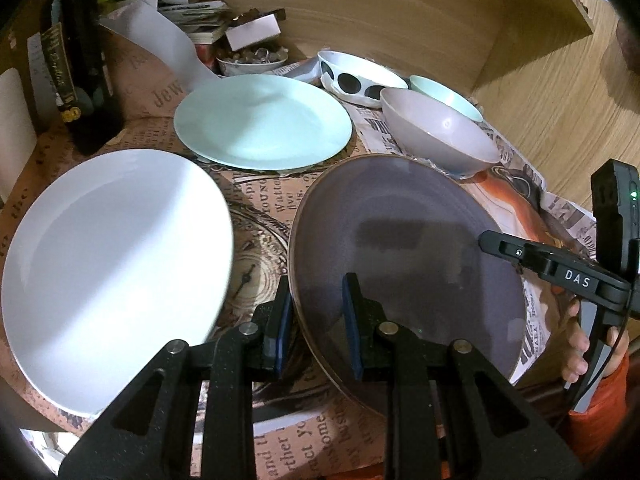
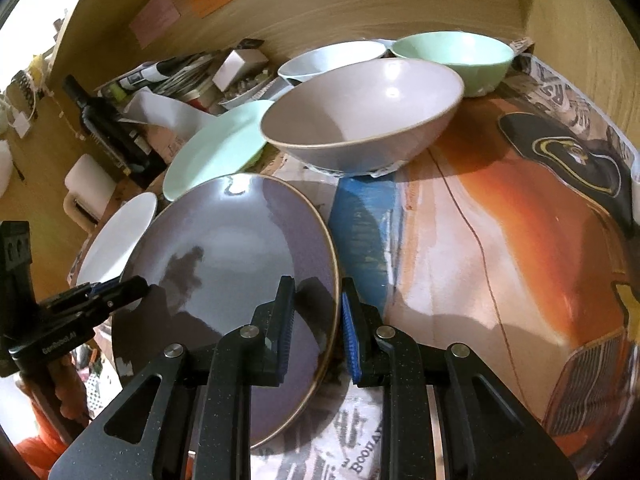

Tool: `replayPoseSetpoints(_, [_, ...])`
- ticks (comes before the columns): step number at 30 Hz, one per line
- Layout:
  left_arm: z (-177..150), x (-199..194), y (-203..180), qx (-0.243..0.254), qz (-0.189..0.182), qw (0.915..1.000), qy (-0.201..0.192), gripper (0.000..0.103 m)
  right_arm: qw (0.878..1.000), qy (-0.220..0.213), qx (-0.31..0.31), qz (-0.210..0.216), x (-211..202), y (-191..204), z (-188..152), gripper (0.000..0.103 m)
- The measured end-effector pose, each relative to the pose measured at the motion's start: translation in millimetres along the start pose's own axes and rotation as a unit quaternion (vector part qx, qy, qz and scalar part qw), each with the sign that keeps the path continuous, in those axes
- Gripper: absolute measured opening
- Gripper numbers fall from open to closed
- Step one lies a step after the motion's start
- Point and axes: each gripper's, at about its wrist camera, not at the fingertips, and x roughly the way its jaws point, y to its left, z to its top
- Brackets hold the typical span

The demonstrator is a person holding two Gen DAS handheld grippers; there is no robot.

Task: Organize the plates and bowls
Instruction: 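Lift the dark brown plate with both tools and carry it toward the pink bowl, then lower the dark brown plate onto the newspaper and open both tools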

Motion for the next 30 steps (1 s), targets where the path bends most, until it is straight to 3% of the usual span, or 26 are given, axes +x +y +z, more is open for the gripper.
replayPoseSetpoints(20, [6, 13, -3, 0.006, -0.014, 0.9999, -0.004, 0.024, 0.999, -0.026, -0.01, -0.044, -3, 4, -4, 0.022])
replayPoseSetpoints(24, [4, 5, -4, 0.023, 0.009, 0.9995, -0.021, 0.024, 0.997, -0.03, -0.024, -0.062, -7, 7, -5, 0.027])
replayPoseSetpoints(30, [5, -18, 4, 0.02, 0.004, 0.9989, -0.042, 0.029, 0.996, -0.053, -0.027, -0.072, -25, 10, -5, 0.031])
